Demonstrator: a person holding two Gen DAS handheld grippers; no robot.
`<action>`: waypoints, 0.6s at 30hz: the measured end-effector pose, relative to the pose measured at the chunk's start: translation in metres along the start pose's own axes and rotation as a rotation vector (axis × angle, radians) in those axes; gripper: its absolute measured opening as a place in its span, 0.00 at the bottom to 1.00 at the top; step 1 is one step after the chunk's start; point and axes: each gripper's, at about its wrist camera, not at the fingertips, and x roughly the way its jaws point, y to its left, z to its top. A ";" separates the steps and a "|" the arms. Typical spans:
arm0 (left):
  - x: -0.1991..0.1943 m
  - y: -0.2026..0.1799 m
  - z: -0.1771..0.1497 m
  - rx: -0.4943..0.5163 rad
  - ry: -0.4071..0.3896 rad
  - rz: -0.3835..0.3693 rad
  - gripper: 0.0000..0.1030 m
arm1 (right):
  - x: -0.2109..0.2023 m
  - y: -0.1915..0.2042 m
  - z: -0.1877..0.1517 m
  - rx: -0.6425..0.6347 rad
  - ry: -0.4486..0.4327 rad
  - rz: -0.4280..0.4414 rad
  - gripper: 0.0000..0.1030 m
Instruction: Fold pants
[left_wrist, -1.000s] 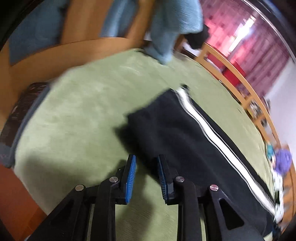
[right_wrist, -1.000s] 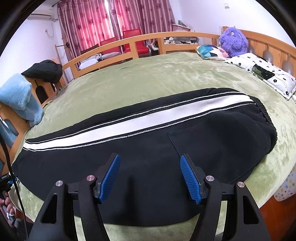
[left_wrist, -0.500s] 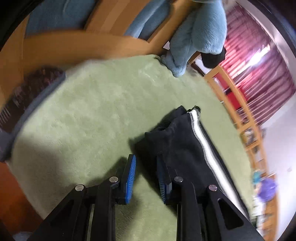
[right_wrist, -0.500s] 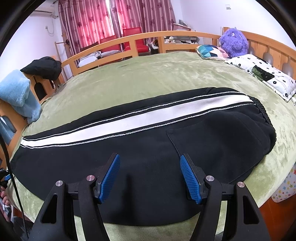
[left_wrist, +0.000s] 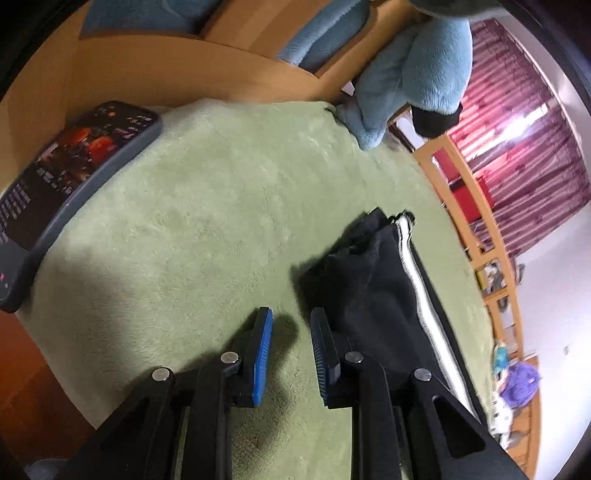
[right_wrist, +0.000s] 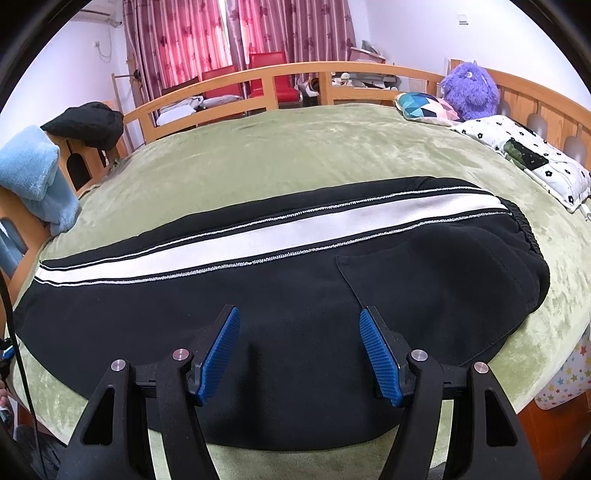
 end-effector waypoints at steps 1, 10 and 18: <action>0.002 -0.002 0.000 0.003 0.010 0.001 0.19 | 0.000 0.001 0.000 -0.002 0.002 -0.002 0.65; 0.032 -0.044 0.003 0.050 0.094 -0.053 0.19 | -0.002 0.005 0.000 0.004 -0.005 -0.015 0.65; 0.037 -0.047 0.004 -0.008 0.092 -0.131 0.19 | 0.002 0.010 -0.002 -0.005 0.007 -0.037 0.65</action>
